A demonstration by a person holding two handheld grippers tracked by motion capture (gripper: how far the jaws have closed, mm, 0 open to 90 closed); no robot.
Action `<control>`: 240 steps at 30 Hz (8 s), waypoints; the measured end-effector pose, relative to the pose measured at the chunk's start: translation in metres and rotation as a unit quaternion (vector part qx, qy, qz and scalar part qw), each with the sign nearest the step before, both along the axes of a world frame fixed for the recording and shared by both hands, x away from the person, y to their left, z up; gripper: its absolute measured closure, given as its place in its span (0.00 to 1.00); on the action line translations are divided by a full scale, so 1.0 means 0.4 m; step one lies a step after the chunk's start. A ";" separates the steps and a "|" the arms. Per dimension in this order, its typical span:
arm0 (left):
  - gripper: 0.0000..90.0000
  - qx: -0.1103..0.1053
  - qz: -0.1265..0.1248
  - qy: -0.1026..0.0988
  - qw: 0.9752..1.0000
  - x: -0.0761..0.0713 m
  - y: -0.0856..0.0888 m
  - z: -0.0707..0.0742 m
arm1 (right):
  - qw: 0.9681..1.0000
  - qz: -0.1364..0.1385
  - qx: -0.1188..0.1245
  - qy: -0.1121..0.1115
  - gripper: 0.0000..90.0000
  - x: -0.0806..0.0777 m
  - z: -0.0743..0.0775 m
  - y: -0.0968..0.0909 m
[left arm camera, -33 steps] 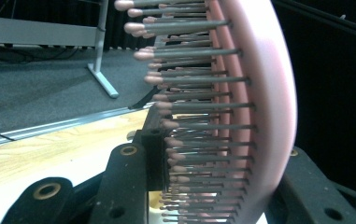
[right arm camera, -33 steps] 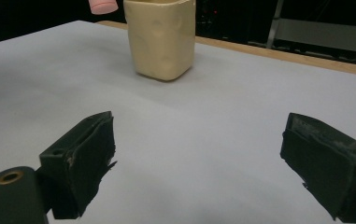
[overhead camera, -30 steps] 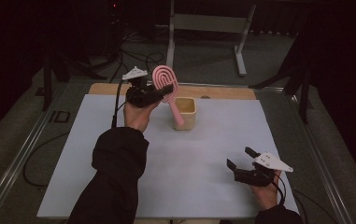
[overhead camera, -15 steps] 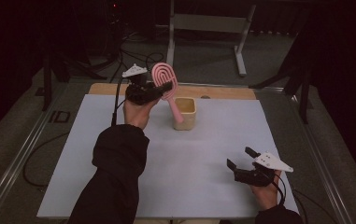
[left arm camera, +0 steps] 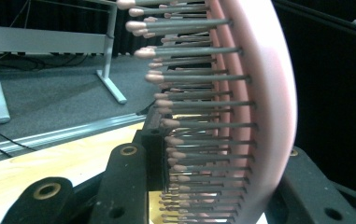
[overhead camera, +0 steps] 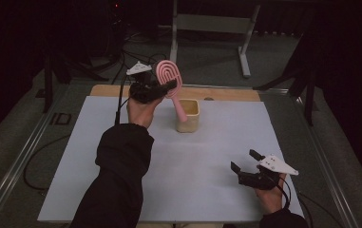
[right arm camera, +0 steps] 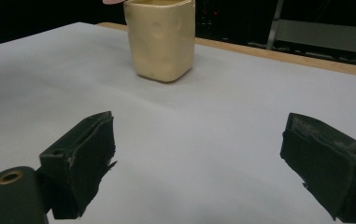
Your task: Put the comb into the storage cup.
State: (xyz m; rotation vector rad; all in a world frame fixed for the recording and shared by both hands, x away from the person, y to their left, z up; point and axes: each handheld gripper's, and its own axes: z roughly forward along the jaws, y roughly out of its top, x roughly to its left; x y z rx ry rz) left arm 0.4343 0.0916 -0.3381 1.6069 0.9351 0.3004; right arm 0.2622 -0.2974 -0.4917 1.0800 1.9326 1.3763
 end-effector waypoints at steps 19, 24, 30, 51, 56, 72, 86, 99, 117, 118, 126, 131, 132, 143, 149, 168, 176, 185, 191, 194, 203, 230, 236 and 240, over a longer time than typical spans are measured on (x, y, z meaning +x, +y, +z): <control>0.72 0.004 0.011 -0.007 1.000 0.026 -0.006 0.017 | 1.000 -0.002 0.002 -0.001 0.11 0.000 0.000 -0.001; 0.72 0.005 0.016 -0.007 1.000 0.034 -0.007 0.019 | 1.000 -0.001 0.004 -0.001 0.11 0.001 0.000 -0.003; 0.72 0.004 0.023 -0.010 1.000 0.042 -0.014 0.021 | 1.000 -0.002 0.005 0.000 0.11 0.001 0.000 -0.003; 0.72 0.007 0.041 -0.018 0.999 0.057 -0.039 0.015 | 1.000 -0.004 0.010 -0.002 0.11 0.001 0.002 -0.006; 0.72 0.005 0.044 -0.016 0.999 0.062 -0.044 0.008 | 1.000 -0.004 0.009 -0.001 0.11 0.001 0.002 -0.005; 0.72 -0.004 0.052 -0.013 0.999 0.072 -0.056 -0.003 | 1.000 -0.001 0.011 -0.001 0.11 0.001 0.001 -0.002; 0.72 -0.012 0.056 -0.010 0.998 0.078 -0.067 -0.010 | 1.000 0.000 0.012 0.000 0.11 0.001 0.001 -0.003; 0.72 -0.015 0.058 -0.012 0.998 0.078 -0.087 -0.020 | 1.000 -0.001 0.013 -0.001 0.11 0.001 0.002 -0.003; 0.72 -0.013 0.060 -0.012 0.998 0.077 -0.104 -0.031 | 1.000 -0.002 0.013 -0.002 0.11 0.001 0.002 -0.004; 0.72 -0.014 0.060 -0.011 0.998 0.076 -0.104 -0.032 | 1.000 -0.002 0.013 -0.002 0.11 0.001 0.002 -0.004; 0.72 -0.013 0.060 -0.011 0.998 0.075 -0.108 -0.034 | 1.000 -0.001 0.013 -0.002 0.11 0.001 0.002 -0.003; 0.72 -0.010 0.060 -0.010 0.998 0.074 -0.111 -0.039 | 1.000 -0.002 0.013 -0.002 0.11 0.000 0.002 -0.003; 0.72 -0.010 0.061 -0.010 0.998 0.074 -0.111 -0.040 | 1.000 -0.002 0.013 -0.002 0.11 0.000 0.002 -0.003; 0.72 -0.004 0.060 -0.007 0.998 0.073 -0.120 -0.053 | 1.000 -0.001 0.013 -0.002 0.11 0.000 0.002 -0.003; 0.72 -0.002 0.058 -0.001 0.998 0.073 -0.121 -0.065 | 1.000 0.000 0.014 -0.002 0.11 0.001 0.001 -0.003; 0.72 -0.003 0.056 0.008 0.998 0.077 -0.129 -0.087 | 1.000 0.001 0.013 -0.002 0.11 0.001 0.001 -0.003; 0.72 -0.003 0.056 0.012 0.998 0.077 -0.127 -0.097 | 1.000 0.001 0.012 -0.002 0.11 0.002 0.000 -0.002; 0.71 -0.001 0.055 0.017 0.998 0.076 -0.132 -0.109 | 1.000 0.002 0.013 -0.002 0.11 0.001 0.001 -0.002; 0.71 0.001 0.055 0.018 0.998 0.075 -0.135 -0.114 | 1.000 0.002 0.012 -0.003 0.11 0.001 0.001 -0.002; 0.71 0.001 0.055 0.019 0.998 0.075 -0.136 -0.116 | 1.000 0.002 0.012 -0.003 0.11 0.002 0.001 -0.002; 0.71 0.002 0.055 0.020 0.998 0.074 -0.138 -0.124 | 1.000 0.002 0.013 -0.002 0.11 0.001 0.001 -0.002; 0.71 0.007 0.056 0.029 0.998 0.076 -0.144 -0.144 | 1.000 0.004 0.010 -0.001 0.11 0.002 0.000 0.000; 0.71 0.010 0.055 0.031 0.998 0.078 -0.146 -0.149 | 1.000 0.004 0.010 0.000 0.11 0.002 0.000 -0.001; 0.71 0.012 0.054 0.032 0.998 0.079 -0.146 -0.152 | 1.000 0.004 0.010 0.000 0.11 0.002 -0.001 -0.001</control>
